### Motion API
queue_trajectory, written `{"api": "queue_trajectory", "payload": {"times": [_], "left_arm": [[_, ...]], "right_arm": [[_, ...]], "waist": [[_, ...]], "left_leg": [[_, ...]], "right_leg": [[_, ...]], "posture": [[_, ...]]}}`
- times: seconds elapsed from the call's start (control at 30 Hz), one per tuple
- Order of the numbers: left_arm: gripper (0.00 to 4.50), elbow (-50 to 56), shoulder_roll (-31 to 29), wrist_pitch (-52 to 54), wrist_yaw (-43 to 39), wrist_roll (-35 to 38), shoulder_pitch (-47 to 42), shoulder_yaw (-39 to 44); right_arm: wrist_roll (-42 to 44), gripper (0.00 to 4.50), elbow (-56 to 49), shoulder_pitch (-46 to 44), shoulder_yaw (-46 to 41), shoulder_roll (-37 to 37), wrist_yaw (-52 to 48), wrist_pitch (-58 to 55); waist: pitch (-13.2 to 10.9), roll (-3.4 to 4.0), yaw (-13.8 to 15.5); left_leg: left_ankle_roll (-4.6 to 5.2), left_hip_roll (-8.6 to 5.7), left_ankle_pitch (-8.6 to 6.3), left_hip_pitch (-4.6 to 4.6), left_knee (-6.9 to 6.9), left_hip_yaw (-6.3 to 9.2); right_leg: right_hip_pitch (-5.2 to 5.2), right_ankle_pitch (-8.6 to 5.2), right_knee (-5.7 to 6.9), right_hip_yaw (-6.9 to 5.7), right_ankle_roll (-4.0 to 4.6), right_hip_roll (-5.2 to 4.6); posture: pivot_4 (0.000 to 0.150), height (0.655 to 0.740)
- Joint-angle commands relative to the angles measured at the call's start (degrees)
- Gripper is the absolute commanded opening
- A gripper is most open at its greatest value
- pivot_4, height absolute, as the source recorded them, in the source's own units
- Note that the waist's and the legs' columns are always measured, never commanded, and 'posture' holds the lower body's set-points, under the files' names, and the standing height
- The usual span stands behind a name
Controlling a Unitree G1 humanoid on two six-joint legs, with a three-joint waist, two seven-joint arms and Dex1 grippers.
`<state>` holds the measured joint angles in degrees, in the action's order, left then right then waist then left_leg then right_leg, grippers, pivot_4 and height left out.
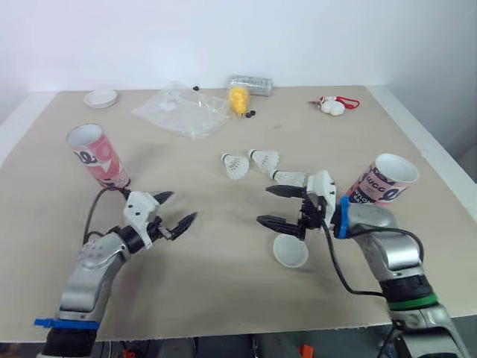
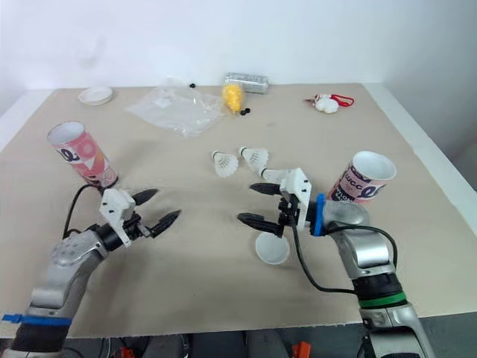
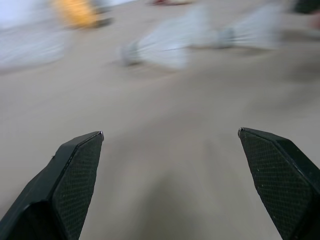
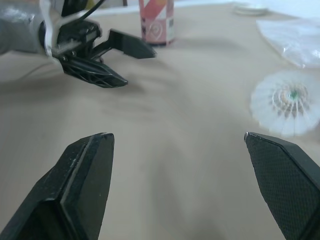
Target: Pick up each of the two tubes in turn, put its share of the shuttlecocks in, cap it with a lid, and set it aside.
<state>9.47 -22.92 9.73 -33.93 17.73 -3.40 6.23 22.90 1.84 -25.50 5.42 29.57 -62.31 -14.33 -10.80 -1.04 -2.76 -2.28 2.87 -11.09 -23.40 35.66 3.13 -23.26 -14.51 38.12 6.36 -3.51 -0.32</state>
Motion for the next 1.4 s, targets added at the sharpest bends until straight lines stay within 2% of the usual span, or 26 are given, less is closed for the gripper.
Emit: {"api": "queue_trajectory", "payload": {"times": [0.03,0.23,0.37,0.67,1.03,1.4], "left_arm": [[4.5,4.4,2.0,1.0,7.3,-1.1,1.3,3.3],[4.5,5.3,6.8,4.3,20.6,-2.6,1.4,8.5],[4.5,5.3,8.2,6.0,25.1,-3.7,1.1,9.5],[4.5,-3.8,6.3,6.0,25.1,-4.3,-4.6,10.0],[4.5,-11.8,4.6,1.5,29.2,-6.8,-9.5,12.6],[4.5,-26.9,1.5,-2.2,25.2,-5.9,-18.1,13.1]], "right_arm": [[-1.3,4.47,1.6,-3.3,1.0,-2.4,1.1,1.3],[-3.4,4.47,5.4,-7.3,2.9,-5.0,0.8,2.6],[-4.3,4.47,6.6,-8.4,3.6,-6.2,0.9,3.2],[-6.1,4.47,8.8,-10.5,4.6,-8.2,0.1,4.8],[-6.3,4.47,11.8,-13.0,4.4,-11.2,1.2,4.5],[-7.8,4.47,13.1,-13.8,4.5,-11.2,1.5,4.8]], "waist": [[0.0,0.0,0.0],[0.0,-0.02,0.0],[0.0,-0.03,0.0],[0.0,-0.03,0.0],[0.0,-0.06,0.0],[0.0,-0.06,0.0]], "left_leg": [[0.0,0.0,0.0,0.01,0.0,0.0],[-0.07,-0.01,0.05,0.0,0.11,0.02],[-0.07,0.0,0.05,0.01,0.07,0.04],[-0.11,0.0,0.07,0.01,0.08,0.03],[-0.14,0.0,0.08,-0.02,0.01,0.04],[-0.23,0.0,0.14,-0.02,-0.02,0.05]], "right_leg": [[0.0,0.03,0.0,0.0,0.0,0.0],[0.03,0.14,0.01,-0.02,-0.04,0.01],[0.01,0.14,0.01,-0.02,-0.01,0.06],[0.01,0.18,0.01,-0.03,-0.01,0.07],[-0.02,0.16,0.0,-0.03,0.0,0.06],[-0.04,0.18,0.0,-0.04,-0.01,0.07]], "posture": [[0.15,0.74],[0.15,0.74],[0.15,0.74],[0.15,0.74],[0.15,0.74],[0.15,0.74]]}}
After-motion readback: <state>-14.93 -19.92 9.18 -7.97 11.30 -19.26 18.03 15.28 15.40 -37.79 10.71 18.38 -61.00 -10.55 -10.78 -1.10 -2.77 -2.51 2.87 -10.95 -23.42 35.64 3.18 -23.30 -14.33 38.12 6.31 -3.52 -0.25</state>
